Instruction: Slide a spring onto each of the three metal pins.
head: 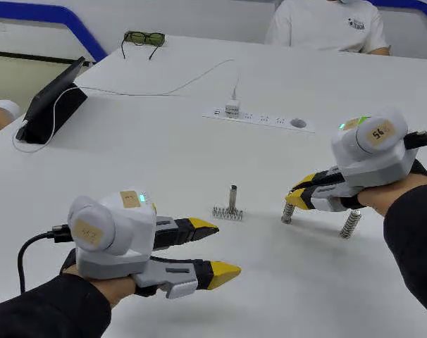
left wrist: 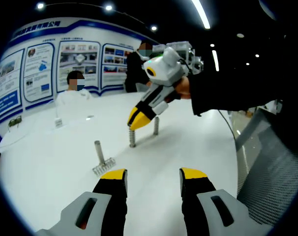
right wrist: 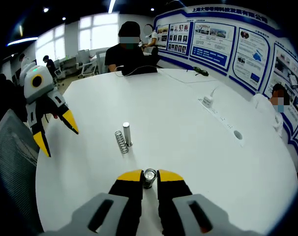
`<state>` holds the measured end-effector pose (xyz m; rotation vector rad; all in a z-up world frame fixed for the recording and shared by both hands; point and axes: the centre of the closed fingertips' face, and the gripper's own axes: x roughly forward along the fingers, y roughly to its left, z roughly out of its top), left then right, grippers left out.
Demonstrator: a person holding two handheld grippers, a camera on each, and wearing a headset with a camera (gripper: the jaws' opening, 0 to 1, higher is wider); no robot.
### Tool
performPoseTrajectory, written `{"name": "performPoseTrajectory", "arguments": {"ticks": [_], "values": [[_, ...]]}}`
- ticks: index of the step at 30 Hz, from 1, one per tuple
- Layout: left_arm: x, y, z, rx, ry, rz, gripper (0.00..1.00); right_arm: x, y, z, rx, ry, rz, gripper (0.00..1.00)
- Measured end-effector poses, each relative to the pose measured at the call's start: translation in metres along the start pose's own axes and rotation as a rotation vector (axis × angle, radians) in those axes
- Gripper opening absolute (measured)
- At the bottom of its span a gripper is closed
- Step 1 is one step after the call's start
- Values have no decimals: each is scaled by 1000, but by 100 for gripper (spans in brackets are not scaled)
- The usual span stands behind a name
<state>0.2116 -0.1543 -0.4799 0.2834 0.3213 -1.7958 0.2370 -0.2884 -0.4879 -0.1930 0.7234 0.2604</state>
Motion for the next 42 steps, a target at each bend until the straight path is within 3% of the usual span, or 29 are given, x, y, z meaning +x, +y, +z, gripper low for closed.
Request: {"name": "performPoseTrajectory", "arguments": {"ticks": [23,42], "values": [[0,2,-2,-7,0,4,43,9,0,-12,20,22,4,14],[2,3,2,0,-16,-7,43,0,5,-19,21,40,-15,17]]}}
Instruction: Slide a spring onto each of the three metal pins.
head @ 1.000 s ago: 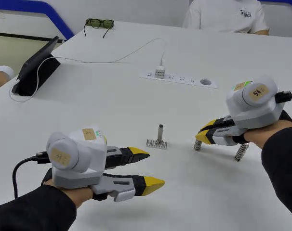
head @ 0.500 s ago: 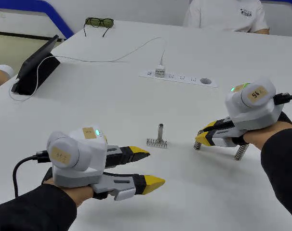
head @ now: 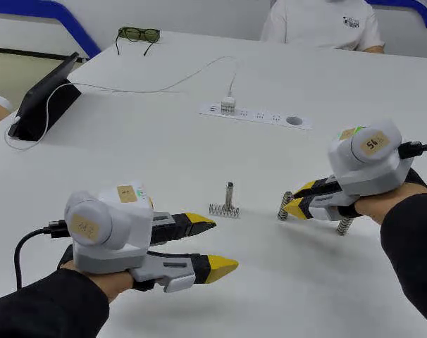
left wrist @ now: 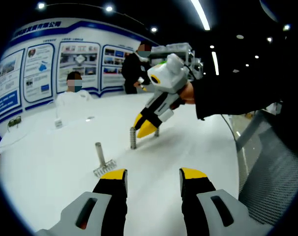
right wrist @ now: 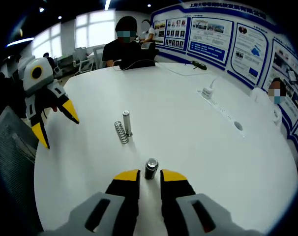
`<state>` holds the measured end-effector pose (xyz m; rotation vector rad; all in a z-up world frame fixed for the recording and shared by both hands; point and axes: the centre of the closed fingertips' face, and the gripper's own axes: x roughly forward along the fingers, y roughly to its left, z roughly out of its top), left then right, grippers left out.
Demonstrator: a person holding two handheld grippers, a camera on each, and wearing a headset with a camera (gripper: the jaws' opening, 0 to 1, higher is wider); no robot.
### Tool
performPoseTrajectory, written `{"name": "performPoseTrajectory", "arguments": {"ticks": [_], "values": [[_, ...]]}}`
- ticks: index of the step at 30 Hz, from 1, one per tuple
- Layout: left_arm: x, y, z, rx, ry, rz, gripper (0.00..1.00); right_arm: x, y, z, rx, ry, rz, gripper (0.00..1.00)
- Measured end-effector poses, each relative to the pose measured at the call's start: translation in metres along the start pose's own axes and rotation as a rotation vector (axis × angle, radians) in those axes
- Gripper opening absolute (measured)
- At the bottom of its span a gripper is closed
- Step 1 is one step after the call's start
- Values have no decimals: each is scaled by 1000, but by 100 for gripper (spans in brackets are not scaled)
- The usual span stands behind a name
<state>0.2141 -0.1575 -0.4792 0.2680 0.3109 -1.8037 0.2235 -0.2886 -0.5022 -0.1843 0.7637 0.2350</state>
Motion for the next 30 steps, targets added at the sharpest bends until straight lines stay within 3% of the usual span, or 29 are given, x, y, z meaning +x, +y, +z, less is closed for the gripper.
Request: {"name": "performPoseTrajectory", "arguments": {"ticks": [16,30], "values": [[1,0,1,4,-6,-15,43,0,17,-10,14,13,16,17],[-2,2,0,1,-7,-7,43,13,42,10,-29,-9,63,17]]}}
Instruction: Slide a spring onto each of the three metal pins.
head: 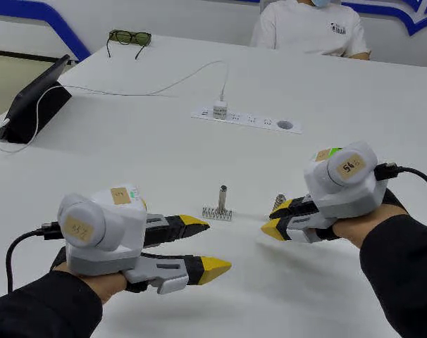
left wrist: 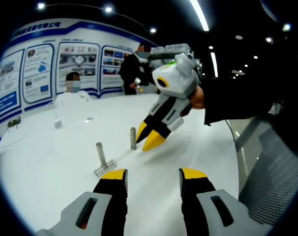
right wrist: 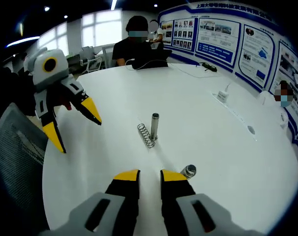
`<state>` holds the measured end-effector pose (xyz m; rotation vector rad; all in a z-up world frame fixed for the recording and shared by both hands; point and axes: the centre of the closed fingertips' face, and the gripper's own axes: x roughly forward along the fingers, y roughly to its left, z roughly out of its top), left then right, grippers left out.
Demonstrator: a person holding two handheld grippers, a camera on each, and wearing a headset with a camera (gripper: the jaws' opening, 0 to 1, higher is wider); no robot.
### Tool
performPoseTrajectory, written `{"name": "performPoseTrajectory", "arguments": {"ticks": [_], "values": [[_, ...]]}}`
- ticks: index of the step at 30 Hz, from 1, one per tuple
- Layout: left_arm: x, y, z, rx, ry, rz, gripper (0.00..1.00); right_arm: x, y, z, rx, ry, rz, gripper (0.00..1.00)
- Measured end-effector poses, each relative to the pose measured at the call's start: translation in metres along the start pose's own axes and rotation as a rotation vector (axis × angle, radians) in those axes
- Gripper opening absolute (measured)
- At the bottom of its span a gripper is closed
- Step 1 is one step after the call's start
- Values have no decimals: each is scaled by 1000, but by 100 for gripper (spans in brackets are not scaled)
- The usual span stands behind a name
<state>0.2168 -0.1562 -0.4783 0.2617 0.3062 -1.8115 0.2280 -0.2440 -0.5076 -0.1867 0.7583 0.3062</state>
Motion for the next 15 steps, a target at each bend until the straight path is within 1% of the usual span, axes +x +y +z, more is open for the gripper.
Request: {"name": "performPoseTrajectory", "arguments": {"ticks": [6,15], "values": [[-1,2,1,0,0,8,43,10,4,14,-37,-6,20,17],[-5,6,-1,-3,3,27,43,24,6,25,-89,5,44,17]]}}
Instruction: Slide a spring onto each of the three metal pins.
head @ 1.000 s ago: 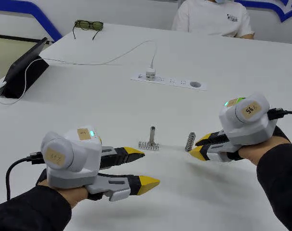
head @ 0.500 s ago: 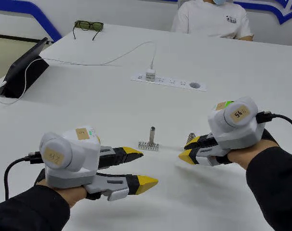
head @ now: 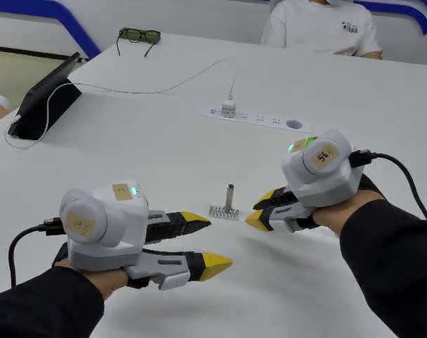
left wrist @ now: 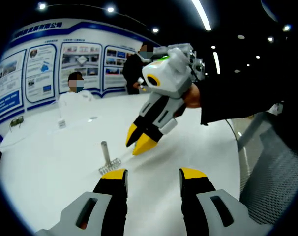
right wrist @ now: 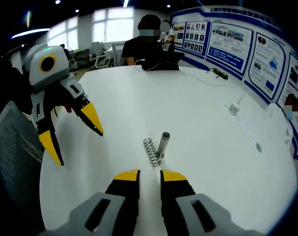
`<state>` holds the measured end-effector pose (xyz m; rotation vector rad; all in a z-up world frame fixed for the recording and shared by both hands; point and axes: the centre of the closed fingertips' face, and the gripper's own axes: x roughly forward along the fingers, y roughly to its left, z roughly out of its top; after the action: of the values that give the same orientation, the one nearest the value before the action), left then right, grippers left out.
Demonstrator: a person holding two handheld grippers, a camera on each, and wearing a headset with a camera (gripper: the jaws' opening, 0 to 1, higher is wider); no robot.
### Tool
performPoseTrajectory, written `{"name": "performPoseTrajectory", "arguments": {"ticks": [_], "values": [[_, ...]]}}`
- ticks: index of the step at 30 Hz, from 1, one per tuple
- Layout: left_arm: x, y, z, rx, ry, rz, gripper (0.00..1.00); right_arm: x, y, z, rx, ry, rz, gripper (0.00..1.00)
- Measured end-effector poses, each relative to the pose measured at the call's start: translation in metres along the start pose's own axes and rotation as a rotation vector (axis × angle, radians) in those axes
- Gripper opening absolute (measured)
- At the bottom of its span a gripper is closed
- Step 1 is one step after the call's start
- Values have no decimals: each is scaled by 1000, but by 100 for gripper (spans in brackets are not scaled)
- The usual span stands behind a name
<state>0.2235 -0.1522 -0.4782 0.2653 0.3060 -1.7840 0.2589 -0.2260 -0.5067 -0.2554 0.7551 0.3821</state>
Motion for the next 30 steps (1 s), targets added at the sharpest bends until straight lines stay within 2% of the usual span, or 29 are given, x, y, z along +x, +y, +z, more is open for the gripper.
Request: {"name": "performPoseTrajectory", "arguments": {"ticks": [11,18,30], "values": [[-6,4,-2,-7,6,24,43,20,-1,5,-47,31,26,17],[-10,6,-4,-11,13,34,43,28,-6,7,-58,34,27,17],[-13,8,-7,-16,20,41,43,43,-7,-2,-74,81,47,15]]}}
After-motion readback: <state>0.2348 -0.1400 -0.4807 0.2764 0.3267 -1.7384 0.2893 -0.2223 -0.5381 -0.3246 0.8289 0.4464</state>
